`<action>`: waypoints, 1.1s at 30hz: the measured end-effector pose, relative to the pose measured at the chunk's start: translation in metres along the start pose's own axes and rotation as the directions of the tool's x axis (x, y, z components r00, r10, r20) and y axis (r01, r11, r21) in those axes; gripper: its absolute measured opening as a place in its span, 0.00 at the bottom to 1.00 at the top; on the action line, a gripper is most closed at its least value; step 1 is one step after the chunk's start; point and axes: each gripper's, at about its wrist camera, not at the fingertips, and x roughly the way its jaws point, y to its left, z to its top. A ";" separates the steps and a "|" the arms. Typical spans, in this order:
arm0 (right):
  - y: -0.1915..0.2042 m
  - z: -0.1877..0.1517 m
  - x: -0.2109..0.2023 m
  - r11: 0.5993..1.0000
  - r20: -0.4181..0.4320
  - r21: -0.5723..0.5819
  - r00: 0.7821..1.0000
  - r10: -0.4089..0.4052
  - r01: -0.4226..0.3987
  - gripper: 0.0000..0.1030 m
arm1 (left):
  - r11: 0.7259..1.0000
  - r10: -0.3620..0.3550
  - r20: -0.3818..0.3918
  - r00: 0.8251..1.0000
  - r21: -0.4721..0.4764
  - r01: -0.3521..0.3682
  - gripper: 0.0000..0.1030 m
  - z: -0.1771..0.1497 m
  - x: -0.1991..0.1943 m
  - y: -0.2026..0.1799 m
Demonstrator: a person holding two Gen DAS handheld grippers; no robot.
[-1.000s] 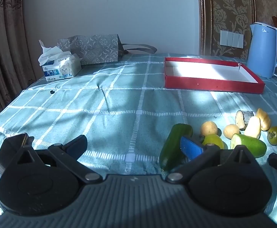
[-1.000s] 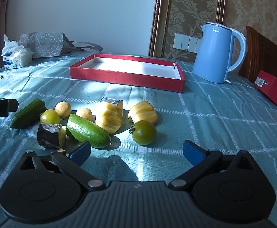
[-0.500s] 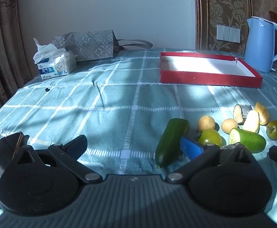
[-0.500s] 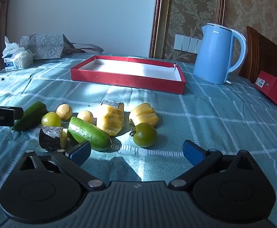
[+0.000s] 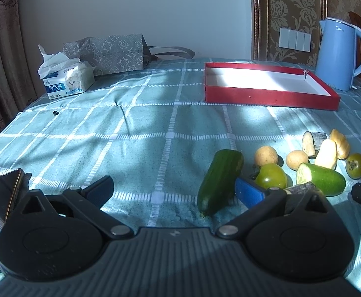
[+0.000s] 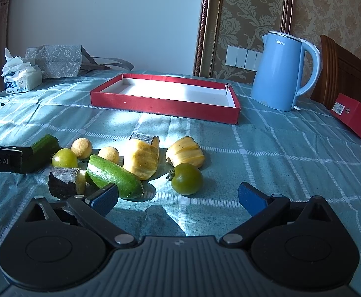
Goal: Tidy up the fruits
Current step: 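Move the left tool toward the dark green cucumber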
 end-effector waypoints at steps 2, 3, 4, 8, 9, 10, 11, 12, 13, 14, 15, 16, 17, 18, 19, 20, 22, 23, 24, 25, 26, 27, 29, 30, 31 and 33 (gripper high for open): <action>-0.001 0.000 0.000 1.000 0.003 0.004 1.000 -0.003 0.003 1.00 | 1.000 -0.002 -0.001 1.000 0.002 0.002 1.00 -0.001 0.000 -0.001; -0.002 0.000 0.000 1.000 0.004 0.007 1.000 -0.004 0.004 1.00 | 1.000 -0.002 -0.001 1.000 0.004 0.002 1.00 -0.001 0.001 -0.001; -0.003 0.000 0.000 1.000 0.005 0.010 1.000 -0.005 0.005 1.00 | 1.000 -0.002 -0.001 1.000 0.005 0.002 1.00 -0.001 0.001 -0.001; -0.005 -0.001 0.000 1.000 0.007 0.014 1.000 -0.010 0.010 1.00 | 1.000 -0.008 -0.003 1.000 0.007 0.008 1.00 -0.002 0.002 -0.001; -0.006 -0.001 0.000 1.000 0.008 0.016 1.000 -0.011 0.011 1.00 | 1.000 -0.008 -0.003 1.000 0.006 0.008 1.00 -0.002 0.002 -0.001; -0.007 -0.001 0.000 1.000 0.008 0.018 1.000 -0.013 0.013 1.00 | 1.000 -0.007 -0.003 1.000 0.007 0.007 1.00 -0.003 0.003 -0.001; -0.007 -0.001 0.000 1.000 0.008 0.020 1.000 -0.015 0.015 1.00 | 1.000 -0.007 -0.005 1.000 0.009 0.007 1.00 -0.003 0.004 -0.002; -0.008 -0.002 0.000 1.000 0.007 0.022 1.000 -0.016 0.016 1.00 | 1.000 -0.006 -0.008 1.000 0.011 0.006 1.00 -0.004 0.005 -0.002; -0.008 -0.001 0.000 1.000 0.007 0.022 1.000 -0.016 0.016 1.00 | 1.000 -0.007 -0.012 1.000 0.013 0.007 1.00 -0.004 0.006 -0.002; -0.008 -0.002 -0.001 1.000 0.009 0.022 1.000 -0.018 0.017 1.00 | 1.000 -0.007 -0.015 1.000 0.014 0.007 1.00 -0.005 0.007 -0.002; -0.008 -0.002 -0.001 1.000 0.011 0.021 1.000 -0.020 0.019 1.00 | 1.000 -0.006 -0.015 1.000 0.014 0.007 1.00 -0.005 0.007 -0.002; -0.008 -0.001 -0.001 1.000 0.011 0.020 1.000 -0.023 0.023 1.00 | 1.000 -0.007 -0.016 1.000 0.012 0.007 1.00 -0.005 0.008 -0.001; -0.009 -0.001 0.000 0.999 0.010 0.020 1.000 -0.025 0.025 1.00 | 1.000 -0.009 -0.016 1.000 0.011 0.009 1.00 -0.005 0.008 -0.001; -0.010 -0.001 0.000 0.999 0.010 0.022 1.000 -0.025 0.025 1.00 | 1.000 -0.010 -0.017 1.000 0.009 0.010 1.00 -0.005 0.009 -0.001; -0.010 -0.001 0.000 0.999 0.010 0.025 1.000 -0.026 0.026 1.00 | 1.000 -0.011 -0.016 1.000 0.010 0.012 1.00 -0.005 0.009 -0.001; -0.010 -0.001 0.000 0.999 0.011 0.027 1.000 -0.026 0.026 1.00 | 1.000 -0.010 -0.016 1.000 0.012 0.010 1.00 -0.005 0.009 -0.001; -0.011 -0.001 -0.001 0.999 0.014 0.028 1.000 -0.025 0.025 1.00 | 1.000 -0.010 -0.018 1.000 0.016 0.010 1.00 -0.005 0.010 -0.002; -0.011 -0.001 -0.001 0.999 0.015 0.029 1.000 -0.024 0.024 1.00 | 1.000 -0.012 -0.019 1.000 0.018 0.012 1.00 -0.005 0.010 -0.003; -0.011 -0.001 -0.001 0.999 0.015 0.029 1.000 -0.024 0.023 1.00 | 1.000 -0.012 -0.021 1.000 0.019 0.012 1.00 -0.006 0.011 -0.003; -0.011 -0.001 -0.001 0.999 0.013 0.029 1.000 -0.024 0.023 1.00 | 1.000 -0.012 -0.022 1.000 0.019 0.013 1.00 -0.006 0.011 -0.004; -0.010 -0.001 -0.001 0.999 0.012 0.028 1.000 -0.025 0.024 1.00 | 1.000 -0.013 -0.024 1.000 0.019 0.014 1.00 -0.006 0.012 -0.004; -0.010 -0.001 -0.001 0.999 0.011 0.027 1.000 -0.024 0.024 1.00 | 1.000 -0.014 -0.028 0.999 0.019 0.015 1.00 -0.007 0.014 -0.004; -0.010 -0.001 0.000 0.999 0.009 0.027 1.000 -0.025 0.025 1.00 | 1.000 -0.011 -0.033 0.999 0.021 0.011 1.00 -0.007 0.017 -0.004; -0.010 -0.001 0.000 0.999 0.007 0.028 1.000 -0.024 0.024 1.00 | 1.000 -0.009 -0.035 0.999 0.021 0.010 1.00 -0.007 0.018 -0.005; -0.010 -0.002 0.000 0.999 0.005 0.029 1.000 -0.024 0.024 1.00 | 1.000 -0.010 -0.037 0.999 0.022 0.010 1.00 -0.008 0.019 -0.005; -0.011 -0.002 0.001 0.999 0.004 0.031 1.000 -0.023 0.023 1.00 | 1.000 -0.007 -0.037 0.999 0.027 0.008 1.00 -0.009 0.020 -0.006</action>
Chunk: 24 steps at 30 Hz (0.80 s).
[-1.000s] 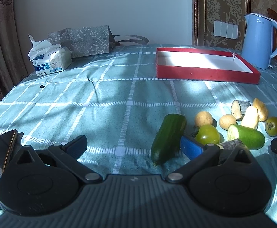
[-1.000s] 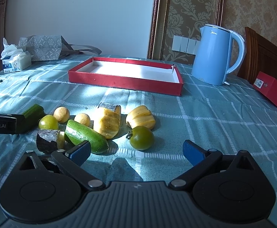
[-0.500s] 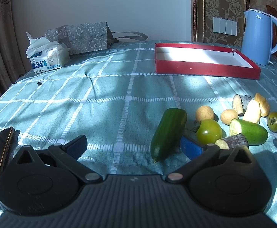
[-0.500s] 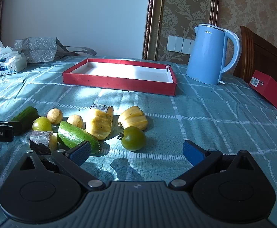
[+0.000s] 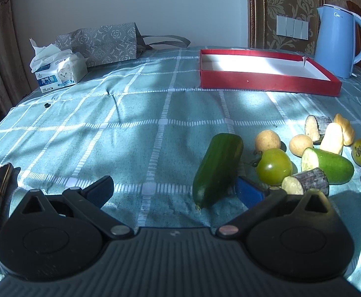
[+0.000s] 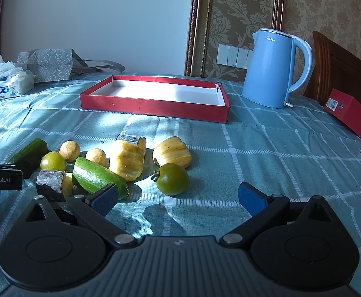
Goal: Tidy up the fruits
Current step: 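Move the left tool toward the dark green cucumber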
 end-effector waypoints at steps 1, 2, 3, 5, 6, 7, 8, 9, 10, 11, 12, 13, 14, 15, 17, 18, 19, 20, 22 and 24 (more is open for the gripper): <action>0.000 0.000 0.000 1.000 0.000 0.000 1.000 -0.001 0.001 1.00 | 1.000 0.000 0.001 1.000 0.002 0.000 1.00 0.000 0.000 -0.001; 0.000 0.000 0.000 1.000 -0.001 0.000 1.000 -0.002 0.002 1.00 | 1.000 0.001 0.001 1.000 0.004 -0.001 1.00 0.000 0.001 -0.001; 0.000 0.000 0.001 1.000 -0.002 -0.001 1.000 -0.001 0.001 1.00 | 1.000 0.000 0.001 1.000 0.005 0.000 1.00 0.000 0.001 -0.002; 0.001 0.001 0.001 1.000 -0.005 -0.003 1.000 -0.001 0.001 1.00 | 1.000 -0.004 0.001 1.000 0.005 0.004 1.00 0.000 0.002 -0.002; 0.001 0.001 0.001 1.000 -0.004 -0.003 1.000 -0.001 0.001 1.00 | 1.000 -0.005 0.001 1.000 0.006 0.005 1.00 0.000 0.002 -0.002; 0.001 0.001 0.001 1.000 -0.004 -0.003 1.000 -0.001 0.001 1.00 | 1.000 -0.006 0.000 1.000 0.006 0.006 1.00 0.001 0.002 -0.003; 0.001 0.001 0.002 1.000 -0.004 -0.003 1.000 -0.001 0.001 1.00 | 1.000 -0.007 0.000 1.000 0.007 0.007 1.00 0.001 0.002 -0.003; 0.001 0.001 0.002 1.000 -0.004 -0.003 1.000 -0.001 0.001 1.00 | 1.000 -0.006 0.001 1.000 0.008 0.006 1.00 0.001 0.003 -0.004; 0.001 0.001 0.001 1.000 -0.004 -0.003 1.000 -0.001 0.001 1.00 | 1.000 -0.005 0.001 1.000 0.009 0.005 1.00 0.001 0.003 -0.004; 0.001 0.001 0.001 1.000 -0.004 -0.003 1.000 -0.001 0.001 1.00 | 1.000 -0.008 0.001 1.000 0.008 0.008 1.00 0.001 0.003 -0.004; 0.001 0.001 0.001 1.000 -0.003 -0.004 1.000 -0.001 0.001 1.00 | 1.000 -0.010 0.001 1.000 0.006 0.010 1.00 0.001 0.003 -0.004; 0.001 0.001 0.001 1.000 -0.002 -0.005 1.000 -0.003 0.003 1.00 | 1.000 -0.011 0.001 1.000 0.004 0.011 1.00 0.001 0.003 -0.005; 0.000 0.001 0.000 1.000 0.000 -0.008 1.000 -0.006 0.006 1.00 | 1.000 -0.012 0.001 1.000 0.002 0.012 1.00 0.002 0.004 -0.005; -0.001 0.000 -0.001 1.000 0.003 -0.011 1.000 -0.009 0.009 1.00 | 1.000 -0.013 0.001 1.000 0.000 0.013 1.00 0.002 0.004 -0.006; -0.003 0.000 -0.003 1.000 0.007 -0.012 1.000 -0.016 0.016 1.00 | 1.000 -0.015 0.000 1.000 0.004 0.015 1.00 0.002 0.006 -0.007; -0.004 -0.001 -0.003 1.000 0.008 -0.009 1.000 -0.018 0.018 1.00 | 1.000 -0.014 0.003 1.000 0.009 0.014 1.00 0.001 0.006 -0.009; -0.006 -0.001 -0.003 1.000 0.008 -0.005 1.000 -0.018 0.018 1.00 | 1.000 -0.013 0.004 1.000 0.012 0.013 1.00 0.001 0.006 -0.009; -0.008 -0.001 -0.003 1.000 0.008 -0.001 1.000 -0.019 0.019 1.00 | 1.000 -0.014 0.006 1.000 0.017 0.014 1.00 0.001 0.006 -0.010; -0.011 0.000 -0.003 1.000 0.010 0.006 1.000 -0.024 0.024 1.00 | 1.000 -0.015 0.008 1.000 0.025 0.015 1.00 0.001 0.006 -0.012; -0.012 0.000 -0.003 1.000 0.012 0.010 1.000 -0.024 0.023 1.00 | 1.000 -0.016 0.007 1.000 0.024 0.016 1.00 0.002 0.007 -0.012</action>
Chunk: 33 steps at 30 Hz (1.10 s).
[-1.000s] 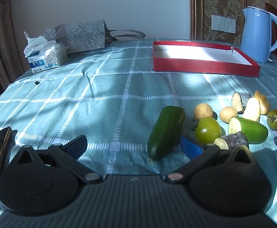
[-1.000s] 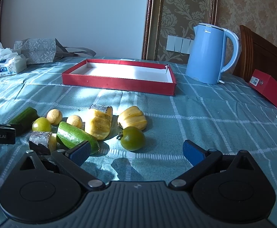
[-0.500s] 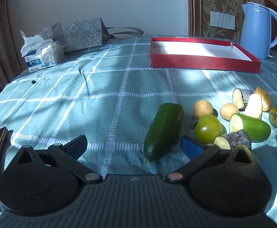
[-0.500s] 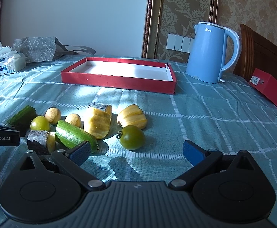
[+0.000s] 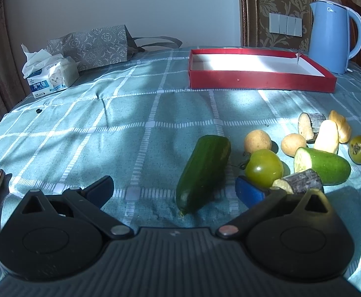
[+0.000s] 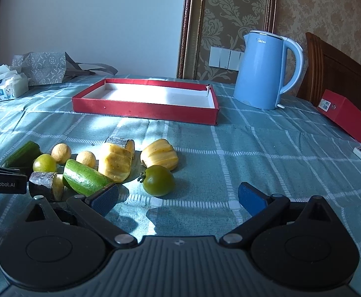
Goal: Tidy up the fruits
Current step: 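Move the left tool toward the dark green cucumber, then close the left tool on the dark green cucumber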
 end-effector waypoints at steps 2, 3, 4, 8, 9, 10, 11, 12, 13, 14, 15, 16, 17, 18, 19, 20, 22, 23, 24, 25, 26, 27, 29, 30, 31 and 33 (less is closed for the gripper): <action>0.000 0.000 0.001 1.000 0.000 0.000 1.000 0.001 -0.001 1.00 | 1.000 -0.005 -0.003 1.000 -0.006 0.005 1.00 0.000 0.001 0.000; 0.000 0.000 0.001 1.000 -0.001 0.000 1.000 0.001 -0.001 1.00 | 1.000 -0.006 -0.005 1.000 -0.007 0.006 1.00 0.000 0.002 0.000; 0.000 0.000 0.001 1.000 -0.002 -0.003 1.000 0.003 -0.003 1.00 | 1.000 -0.006 -0.006 1.000 -0.008 0.006 1.00 0.001 0.002 0.000; 0.002 0.000 0.003 1.000 -0.008 -0.009 1.000 0.003 -0.004 1.00 | 1.000 -0.027 -0.002 1.000 -0.006 0.027 1.00 -0.002 -0.001 0.007; 0.002 0.000 0.003 1.000 -0.008 -0.009 1.000 0.003 -0.003 1.00 | 0.999 -0.036 0.004 0.999 -0.005 0.036 1.00 -0.004 -0.003 0.010; 0.002 0.000 0.002 1.000 -0.004 -0.009 1.000 0.003 -0.003 1.00 | 0.999 -0.047 0.010 0.999 -0.005 0.047 1.00 -0.006 -0.004 0.014; 0.002 0.000 0.002 1.000 0.001 -0.009 1.000 0.004 -0.004 1.00 | 0.998 -0.059 0.014 0.998 -0.011 0.059 1.00 -0.008 -0.005 0.018; 0.002 0.001 0.002 1.000 0.003 -0.008 1.000 0.005 -0.005 1.00 | 0.998 -0.066 0.019 0.998 -0.018 0.066 1.00 -0.008 -0.006 0.020; 0.001 0.001 0.003 1.000 0.004 -0.006 1.000 0.009 -0.009 1.00 | 0.997 -0.069 0.028 0.997 -0.021 0.069 1.00 -0.007 -0.007 0.020; 0.001 0.002 0.004 1.000 0.005 -0.002 1.000 0.014 -0.014 1.00 | 0.998 -0.061 0.034 0.998 -0.012 0.062 1.00 -0.007 -0.008 0.019; 0.001 0.003 0.005 1.000 0.004 0.000 1.000 0.019 -0.019 1.00 | 0.999 -0.053 0.037 0.998 0.004 0.053 1.00 -0.006 -0.008 0.016; 0.001 0.003 0.006 1.000 0.002 0.000 1.000 0.023 -0.023 1.00 | 0.999 -0.047 0.040 0.998 0.024 0.047 1.00 -0.007 -0.007 0.013; 0.001 0.003 0.007 1.000 0.001 -0.001 1.000 0.025 -0.025 1.00 | 0.999 -0.042 0.036 0.998 0.031 0.041 1.00 -0.006 -0.006 0.012; 0.001 0.003 0.008 1.000 0.000 -0.002 1.000 0.028 -0.028 1.00 | 0.999 -0.039 0.035 0.999 0.026 0.038 1.00 -0.005 -0.005 0.012; 0.001 0.003 0.008 1.000 -0.001 -0.003 1.000 0.031 -0.031 1.00 | 0.999 -0.047 0.036 0.998 0.025 0.047 1.00 -0.005 -0.004 0.013; 0.000 0.004 0.009 0.999 -0.001 -0.003 0.999 0.032 -0.032 1.00 | 0.998 -0.056 0.037 0.998 0.028 0.055 1.00 -0.004 -0.004 0.013; -0.001 0.004 0.010 0.999 0.000 0.000 0.999 0.037 -0.037 1.00 | 0.998 -0.039 0.043 0.998 0.048 0.037 1.00 -0.002 -0.002 0.010; -0.002 0.004 0.010 0.999 0.000 0.001 0.999 0.039 -0.039 1.00 | 0.998 -0.037 0.044 0.998 0.062 0.034 1.00 -0.002 -0.001 0.009; -0.002 0.005 0.011 0.999 0.000 0.002 0.999 0.041 -0.041 1.00 | 0.997 -0.040 0.044 0.998 0.073 0.037 1.00 -0.001 0.001 0.008; -0.003 0.005 0.012 0.999 -0.001 0.003 0.999 0.042 -0.042 1.00 | 0.996 -0.042 0.046 0.998 0.083 0.038 0.99 0.000 0.002 0.006; -0.003 0.005 0.012 0.999 -0.002 0.003 0.999 0.044 -0.044 1.00 | 0.995 -0.041 0.052 0.998 0.093 0.037 0.94 0.001 0.002 0.005; -0.003 0.005 0.013 0.999 -0.002 0.004 0.999 0.044 -0.044 1.00 | 0.993 -0.050 0.051 0.997 0.106 0.044 0.88 0.001 0.002 0.004; -0.004 0.005 0.014 0.999 -0.005 0.007 0.999 0.044 -0.044 1.00 | 0.991 -0.056 0.051 0.997 0.126 0.050 0.86 0.002 0.003 0.001; -0.005 0.006 0.015 0.999 -0.007 0.007 0.999 0.045 -0.045 1.00 | 0.990 -0.059 0.053 0.997 0.131 0.052 0.84 0.003 0.003 -0.001; -0.006 0.006 0.015 0.999 -0.008 0.006 0.999 0.043 -0.043 1.00 | 0.989 -0.064 0.053 0.996 0.135 0.057 0.83 0.003 0.004 -0.002; -0.006 0.007 0.016 0.999 -0.007 0.002 0.999 0.036 -0.036 1.00 | 0.988 -0.085 0.054 0.995 0.133 0.077 0.73 0.002 0.004 -0.003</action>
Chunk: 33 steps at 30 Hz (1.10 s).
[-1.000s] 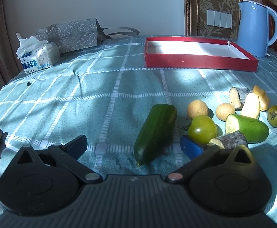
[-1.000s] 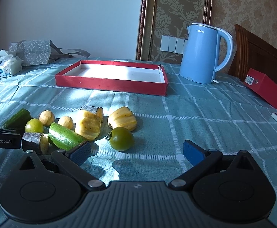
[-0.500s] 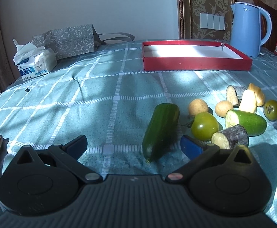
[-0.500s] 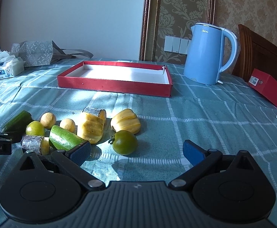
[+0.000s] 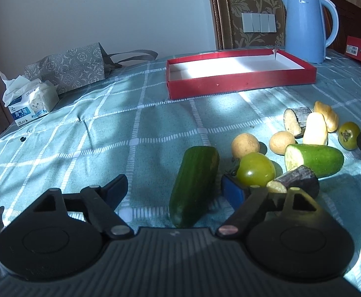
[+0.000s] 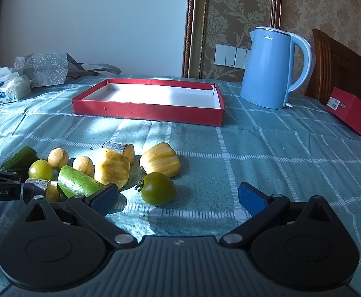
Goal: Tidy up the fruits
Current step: 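Close the left tool on the dark green cucumber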
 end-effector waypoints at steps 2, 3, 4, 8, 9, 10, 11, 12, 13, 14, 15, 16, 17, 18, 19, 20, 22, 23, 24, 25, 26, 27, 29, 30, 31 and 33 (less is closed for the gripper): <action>-0.001 0.001 0.000 1.000 -0.001 0.000 1.000 -0.005 0.005 1.00 | 1.000 -0.019 0.004 1.000 0.000 0.019 0.67 0.000 0.000 -0.001; -0.002 0.002 0.000 1.000 -0.001 0.001 1.000 -0.007 0.007 1.00 | 1.000 -0.023 0.005 1.000 0.004 0.023 0.64 0.000 -0.001 -0.001; -0.002 0.002 0.000 1.000 0.000 0.002 1.000 -0.008 0.008 1.00 | 1.000 -0.028 0.010 1.000 0.012 0.028 0.63 -0.001 -0.001 -0.002; 0.000 0.002 -0.002 1.000 0.001 -0.003 1.000 -0.011 0.011 1.00 | 0.998 -0.065 0.023 0.998 0.019 0.065 0.49 -0.002 -0.003 -0.002; 0.001 0.002 -0.003 1.000 0.001 -0.006 1.000 -0.012 0.012 1.00 | 0.997 -0.073 0.021 0.997 0.018 0.073 0.45 -0.002 -0.004 -0.002; 0.001 0.002 -0.004 1.000 0.004 -0.009 1.000 -0.012 0.012 1.00 | 0.997 -0.079 0.023 0.997 0.016 0.079 0.45 -0.003 -0.006 -0.001; 0.003 0.002 -0.005 1.000 0.008 -0.012 1.000 -0.012 0.012 1.00 | 0.996 -0.086 0.025 0.996 0.010 0.086 0.44 -0.003 -0.007 0.001; 0.004 0.002 -0.006 1.000 0.009 -0.015 1.000 -0.013 0.013 1.00 | 0.996 -0.092 0.026 0.995 0.006 0.092 0.44 -0.003 -0.007 0.003; 0.004 0.002 -0.006 1.000 0.009 -0.017 1.000 -0.014 0.014 1.00 | 0.996 -0.094 0.026 0.995 0.000 0.094 0.44 -0.004 -0.007 0.006; 0.004 0.003 -0.006 1.000 0.009 -0.017 1.000 -0.013 0.013 1.00 | 0.995 -0.102 0.022 0.995 -0.004 0.102 0.45 -0.004 -0.006 0.008; 0.005 0.003 -0.005 1.000 0.009 -0.016 1.000 -0.012 0.012 1.00 | 0.994 -0.110 0.020 0.994 -0.004 0.110 0.43 -0.004 -0.005 0.009; 0.005 0.003 -0.005 1.000 0.008 -0.014 1.000 -0.010 0.010 1.00 | 0.992 -0.122 0.019 0.992 -0.005 0.123 0.41 -0.003 -0.005 0.010; 0.005 0.004 -0.005 1.000 0.007 -0.014 1.000 -0.009 0.009 1.00 | 0.992 -0.129 0.017 0.991 -0.001 0.129 0.35 -0.003 -0.005 0.009; 0.006 0.004 -0.004 1.000 0.007 -0.016 1.000 -0.007 0.007 1.00 | 0.991 -0.133 0.017 0.991 0.007 0.133 0.31 -0.002 -0.006 0.008; 0.006 0.004 -0.004 1.000 0.006 -0.017 1.000 -0.007 0.007 1.00 | 0.991 -0.132 0.017 0.991 0.011 0.132 0.30 -0.002 -0.006 0.006; 0.007 0.004 -0.003 1.000 0.004 -0.019 1.000 -0.007 0.007 1.00 | 0.992 -0.128 0.016 0.992 0.014 0.128 0.29 -0.002 -0.006 0.005; 0.006 0.004 -0.003 1.000 0.003 -0.016 1.000 -0.008 0.008 1.00 | 0.992 -0.121 0.022 0.992 0.037 0.121 0.28 -0.002 -0.005 0.002; 0.006 0.004 -0.002 1.000 0.002 -0.012 1.000 -0.007 0.007 1.00 | 0.992 -0.120 0.024 0.992 0.042 0.119 0.28 -0.003 -0.005 0.002; 0.005 0.003 -0.003 1.000 0.002 -0.010 1.000 -0.006 0.006 1.00 | 0.992 -0.121 0.025 0.992 0.040 0.120 0.28 -0.003 -0.005 0.002; 0.004 0.003 -0.003 1.000 0.002 -0.009 1.000 -0.007 0.007 1.00 | 0.992 -0.122 0.028 0.992 0.037 0.121 0.28 -0.003 -0.005 0.003; 0.003 0.002 -0.003 1.000 0.002 -0.010 1.000 -0.011 0.011 1.00 | 0.992 -0.122 0.030 0.992 0.033 0.121 0.28 -0.004 -0.005 0.003; 0.002 0.002 -0.003 1.000 0.002 -0.011 1.000 -0.015 0.015 1.00 | 0.992 -0.121 0.033 0.992 0.027 0.120 0.28 -0.004 -0.005 0.003; -0.001 0.001 -0.002 1.000 0.001 -0.011 1.000 -0.024 0.024 1.00 | 0.993 -0.119 0.037 0.992 0.009 0.118 0.28 -0.004 -0.005 0.004; -0.003 0.001 -0.002 1.000 -0.001 -0.011 1.000 -0.029 0.029 1.00 | 0.993 -0.119 0.039 0.992 0.001 0.119 0.28 -0.005 -0.005 0.005; -0.005 0.001 -0.003 0.999 -0.002 -0.012 0.999 -0.037 0.037 1.00 | 0.993 -0.118 0.042 0.992 -0.010 0.118 0.28 -0.004 -0.006 0.006; -0.010 -0.001 -0.004 0.998 -0.002 -0.016 0.999 -0.053 0.053 1.00 | 0.994 -0.104 0.058 0.993 -0.024 0.106 0.27 -0.004 -0.009 0.008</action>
